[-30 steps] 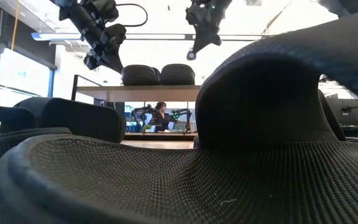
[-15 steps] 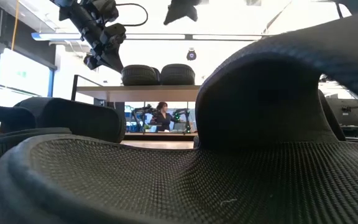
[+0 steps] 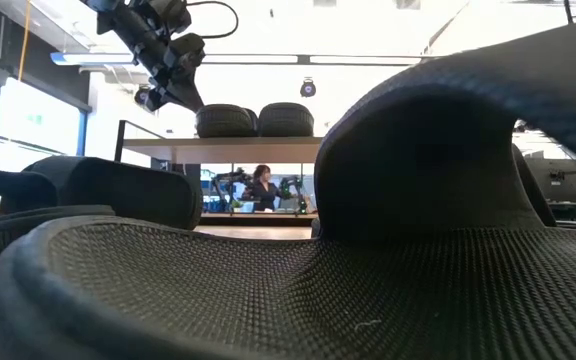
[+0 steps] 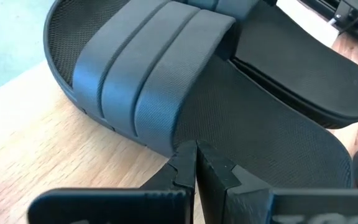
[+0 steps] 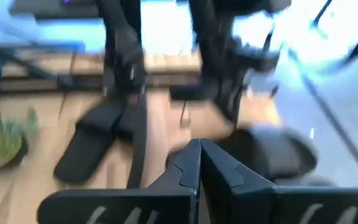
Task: Pick and place slides into the shelf
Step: Put the black slide on the shelf
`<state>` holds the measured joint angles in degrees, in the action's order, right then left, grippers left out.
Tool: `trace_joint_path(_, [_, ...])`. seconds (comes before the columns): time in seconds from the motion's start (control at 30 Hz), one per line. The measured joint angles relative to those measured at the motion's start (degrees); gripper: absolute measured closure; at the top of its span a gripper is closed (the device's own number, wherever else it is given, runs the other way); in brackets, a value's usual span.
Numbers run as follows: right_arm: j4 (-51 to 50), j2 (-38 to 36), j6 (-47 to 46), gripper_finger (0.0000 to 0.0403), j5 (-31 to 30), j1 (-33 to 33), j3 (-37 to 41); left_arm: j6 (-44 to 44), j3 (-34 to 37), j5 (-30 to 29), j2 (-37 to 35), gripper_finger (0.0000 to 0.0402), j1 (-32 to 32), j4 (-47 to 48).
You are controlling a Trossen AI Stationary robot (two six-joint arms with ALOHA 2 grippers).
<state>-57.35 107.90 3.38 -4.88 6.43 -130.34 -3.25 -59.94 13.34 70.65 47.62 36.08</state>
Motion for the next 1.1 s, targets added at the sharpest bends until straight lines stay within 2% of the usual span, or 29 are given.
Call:
trace_joint_path(0.07, [1.79, -1.03, -1.88, 0.0403, 1.08, 0.15, 7.68, 0.00, 0.00, 0.08, 0.00, 0.0401, 0.02, -0.10])
trace_joint_path(0.17, [14.31, -3.95, -4.15, 0.0403, 5.13, 0.29, 22.32, 0.00, 0.00, 0.31, 0.00, 0.0401, 0.00, -0.07])
trace_joint_path(0.23, [19.97, -8.40, -6.81, 0.0403, 5.76, 0.43, 29.86, -0.02, 0.00, 0.43, 0.00, 0.0401, 0.00, -0.07])
trace_joint_path(0.3, [23.62, -13.12, -7.71, 0.0403, 4.27, 0.73, 35.25, -0.02, 0.00, 0.61, 0.00, 0.0401, 0.00, -0.07])
trace_joint_path(0.37, [23.10, -17.63, -8.75, 0.0403, -0.32, 1.36, 40.57, -0.02, 0.00, 0.62, 0.00, 0.0401, 0.00, -0.08])
trace_joint_path(0.43, [24.21, -21.85, -10.82, 0.0403, -2.16, 2.47, 45.62, -0.02, 0.00, 0.63, 0.00, 0.0401, 0.01, -0.07])
trace_joint_path(0.53, [27.80, -27.43, -15.59, 0.0403, -1.88, 4.43, 51.92, 0.01, 0.00, 0.62, 0.00, 0.0401, 0.00, -0.03])
trace_joint_path(0.63, [30.14, -29.06, -19.91, 0.0403, 0.24, 6.29, 57.95, 0.07, 0.00, 0.61, 0.00, 0.0401, 0.00, 0.02])
trace_joint_path(0.8, [34.78, -28.20, -22.86, 0.0403, 2.18, 8.89, 62.18, 0.11, 0.00, 0.35, 0.00, 0.0401, 0.02, 1.82])
trace_joint_path(1.1, [32.94, -18.74, -18.98, 0.0403, 3.12, 14.18, 58.49, -1.09, -0.03, -1.75, 0.17, 0.0401, 0.00, 2.20])
